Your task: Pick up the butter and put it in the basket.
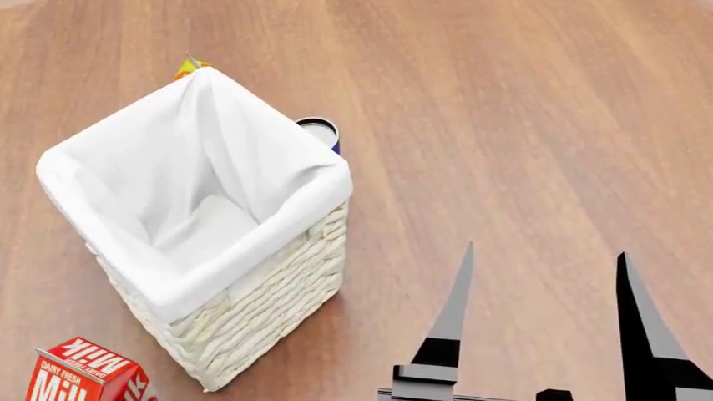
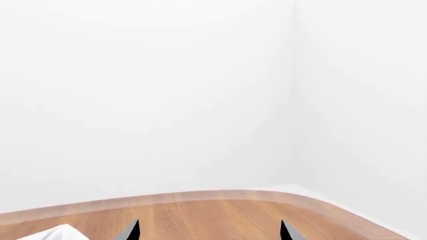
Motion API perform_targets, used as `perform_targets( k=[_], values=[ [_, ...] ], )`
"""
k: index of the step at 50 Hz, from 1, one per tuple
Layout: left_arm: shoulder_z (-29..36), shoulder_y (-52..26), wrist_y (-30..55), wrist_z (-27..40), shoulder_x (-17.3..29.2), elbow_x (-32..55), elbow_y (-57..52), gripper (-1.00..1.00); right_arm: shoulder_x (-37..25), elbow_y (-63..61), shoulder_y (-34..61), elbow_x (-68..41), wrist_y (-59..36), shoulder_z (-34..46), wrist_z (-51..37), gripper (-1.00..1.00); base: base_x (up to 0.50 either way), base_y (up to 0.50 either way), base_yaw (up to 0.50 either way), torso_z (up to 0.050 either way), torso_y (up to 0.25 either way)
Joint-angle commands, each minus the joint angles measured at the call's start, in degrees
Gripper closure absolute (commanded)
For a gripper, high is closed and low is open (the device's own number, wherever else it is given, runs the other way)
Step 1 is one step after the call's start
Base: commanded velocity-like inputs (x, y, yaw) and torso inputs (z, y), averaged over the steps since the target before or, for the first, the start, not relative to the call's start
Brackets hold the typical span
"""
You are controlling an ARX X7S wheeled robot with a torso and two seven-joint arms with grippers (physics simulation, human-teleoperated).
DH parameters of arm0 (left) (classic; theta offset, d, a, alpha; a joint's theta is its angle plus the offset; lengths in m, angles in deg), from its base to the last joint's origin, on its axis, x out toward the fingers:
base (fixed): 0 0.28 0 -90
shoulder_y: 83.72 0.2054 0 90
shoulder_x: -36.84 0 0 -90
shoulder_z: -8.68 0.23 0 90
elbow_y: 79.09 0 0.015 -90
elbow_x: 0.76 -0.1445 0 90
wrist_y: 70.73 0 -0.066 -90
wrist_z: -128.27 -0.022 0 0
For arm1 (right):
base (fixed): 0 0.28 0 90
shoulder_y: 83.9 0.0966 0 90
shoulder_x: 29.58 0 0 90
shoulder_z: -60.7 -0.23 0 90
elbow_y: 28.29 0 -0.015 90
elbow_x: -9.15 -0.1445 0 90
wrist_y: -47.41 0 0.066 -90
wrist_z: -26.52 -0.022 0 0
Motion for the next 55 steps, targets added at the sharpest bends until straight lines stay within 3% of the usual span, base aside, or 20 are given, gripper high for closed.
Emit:
perform_targets(
  k=[1, 55],
  values=[
    [0.4, -1.9, 0.5, -0.7, -0.4, 0.0, 3.2, -1.00, -0.2, 0.0, 0.1, -0.2, 0.1, 0.1, -0.2, -1.00, 0.00, 0.00, 0.00, 0.000, 0.000],
    [0.9, -9.7, -4.2, -2.7, -4.6, 0.2, 21.6, -1.00, -1.1, 0.4, 0.2, -1.3, 0.8, 0.3, -1.1, -1.00, 0.00, 0.00, 0.00, 0.000, 0.000]
  ],
)
